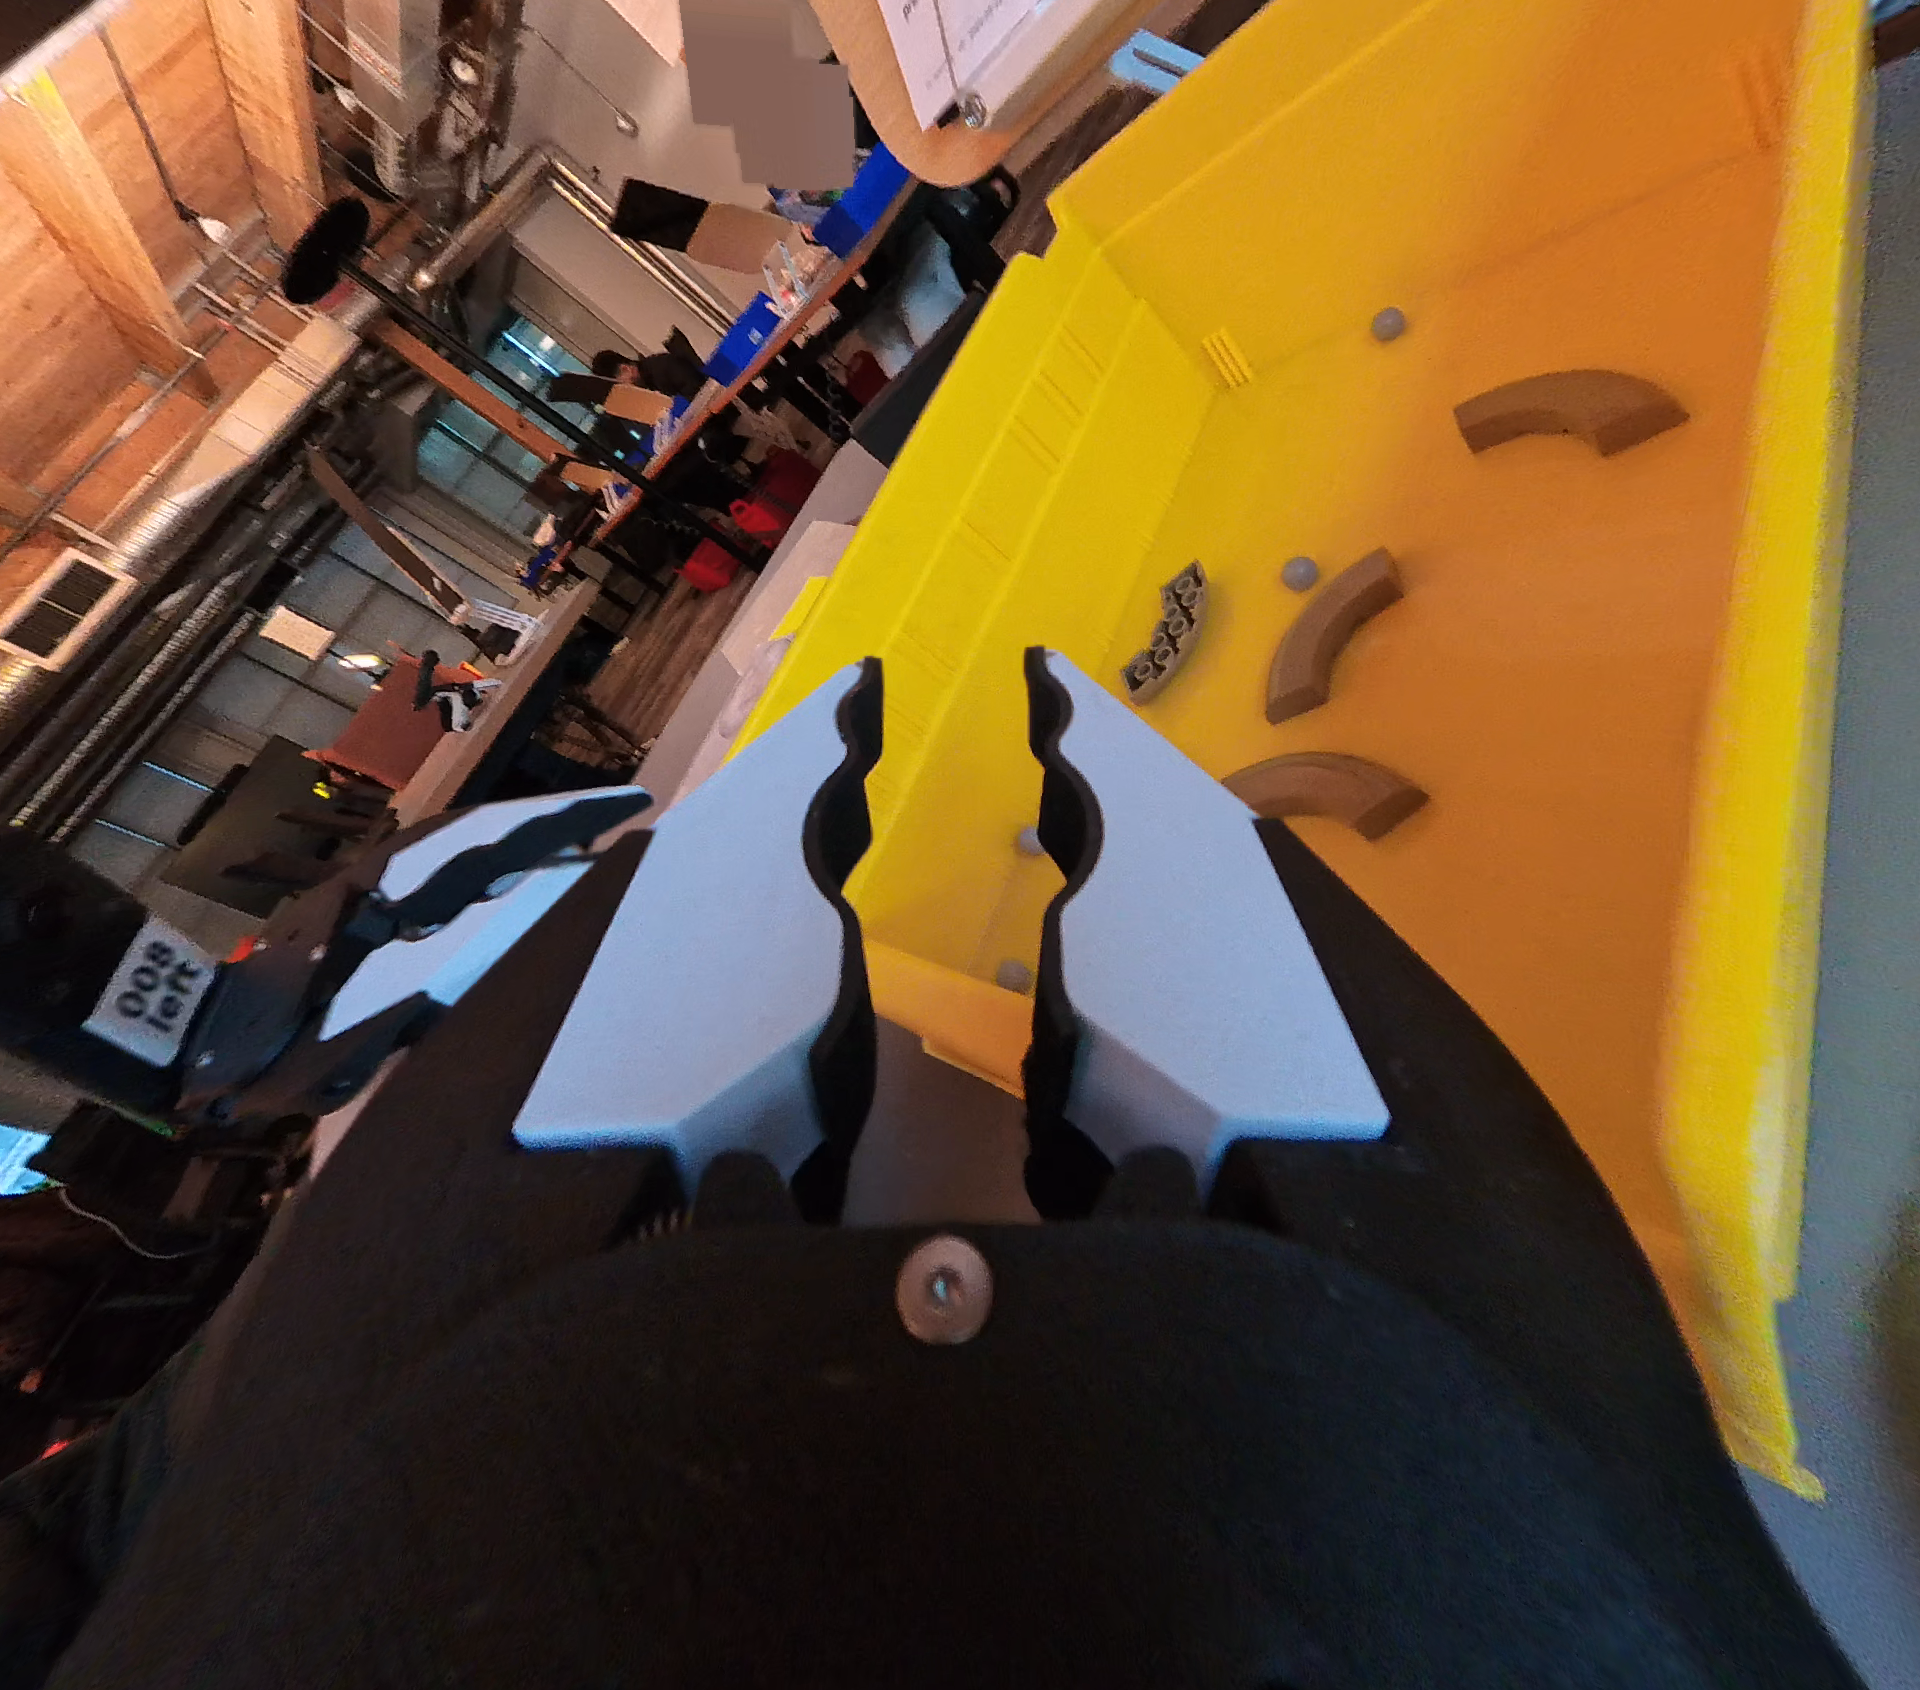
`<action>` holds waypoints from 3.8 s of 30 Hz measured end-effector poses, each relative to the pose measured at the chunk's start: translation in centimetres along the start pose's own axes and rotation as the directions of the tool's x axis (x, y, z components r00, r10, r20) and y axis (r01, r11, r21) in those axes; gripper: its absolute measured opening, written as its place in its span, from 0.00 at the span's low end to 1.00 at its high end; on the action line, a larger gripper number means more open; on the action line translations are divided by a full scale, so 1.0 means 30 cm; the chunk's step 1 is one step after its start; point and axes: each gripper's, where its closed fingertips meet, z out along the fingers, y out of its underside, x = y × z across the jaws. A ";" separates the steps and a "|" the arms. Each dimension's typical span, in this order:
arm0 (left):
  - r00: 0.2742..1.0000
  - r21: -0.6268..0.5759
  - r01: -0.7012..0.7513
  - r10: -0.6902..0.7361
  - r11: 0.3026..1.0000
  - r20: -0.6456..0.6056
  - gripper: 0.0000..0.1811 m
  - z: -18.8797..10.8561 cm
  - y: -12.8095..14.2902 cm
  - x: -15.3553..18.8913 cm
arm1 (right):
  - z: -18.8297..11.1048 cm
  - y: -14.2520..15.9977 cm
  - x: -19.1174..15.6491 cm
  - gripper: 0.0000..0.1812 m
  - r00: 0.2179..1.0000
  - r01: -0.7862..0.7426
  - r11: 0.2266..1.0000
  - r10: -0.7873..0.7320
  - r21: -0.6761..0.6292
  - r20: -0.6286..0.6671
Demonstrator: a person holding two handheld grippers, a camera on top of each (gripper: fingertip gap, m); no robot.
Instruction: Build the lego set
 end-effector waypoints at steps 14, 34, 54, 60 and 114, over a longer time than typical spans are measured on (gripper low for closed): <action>0.854 -0.050 0.242 -0.237 0.969 -0.463 0.11 -0.071 -0.019 0.114 | -0.116 0.276 -0.336 0.14 0.677 0.645 0.725 -0.395 -0.242 0.621; 0.711 -0.261 -0.123 -0.098 0.957 -0.696 0.62 -0.100 0.155 0.438 | -0.185 0.527 -0.236 0.09 0.436 0.876 0.398 -0.416 -0.272 0.798; 0.780 -0.347 -0.315 0.032 0.883 -0.625 0.59 -0.107 0.253 0.349 | -0.104 0.562 -0.288 0.08 0.425 0.879 0.423 -0.487 -0.220 0.763; 0.772 -0.352 -0.323 0.030 0.879 -0.635 0.59 -0.111 0.255 0.354 | -0.106 0.430 -0.404 0.07 0.556 0.642 0.740 -0.273 -0.198 0.785; 0.780 0.404 -0.551 0.622 0.730 -0.061 0.04 -0.185 -0.146 0.290 | -0.124 0.333 -0.484 0.19 0.541 0.070 0.808 0.462 -0.585 0.703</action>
